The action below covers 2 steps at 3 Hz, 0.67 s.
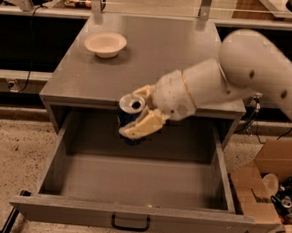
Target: Place pepsi can into top drawer
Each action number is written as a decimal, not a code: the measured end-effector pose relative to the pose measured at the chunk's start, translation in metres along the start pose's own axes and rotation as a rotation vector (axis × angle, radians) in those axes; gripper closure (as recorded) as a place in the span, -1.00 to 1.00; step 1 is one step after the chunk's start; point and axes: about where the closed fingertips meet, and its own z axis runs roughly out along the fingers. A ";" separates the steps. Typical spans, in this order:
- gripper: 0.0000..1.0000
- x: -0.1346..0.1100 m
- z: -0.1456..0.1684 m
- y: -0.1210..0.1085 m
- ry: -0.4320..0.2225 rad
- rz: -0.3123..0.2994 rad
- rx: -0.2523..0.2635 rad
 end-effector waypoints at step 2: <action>1.00 0.101 0.026 0.031 0.020 0.159 0.197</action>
Offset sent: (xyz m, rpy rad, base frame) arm -0.0168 -0.0519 -0.1727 -0.0389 0.1113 -0.4192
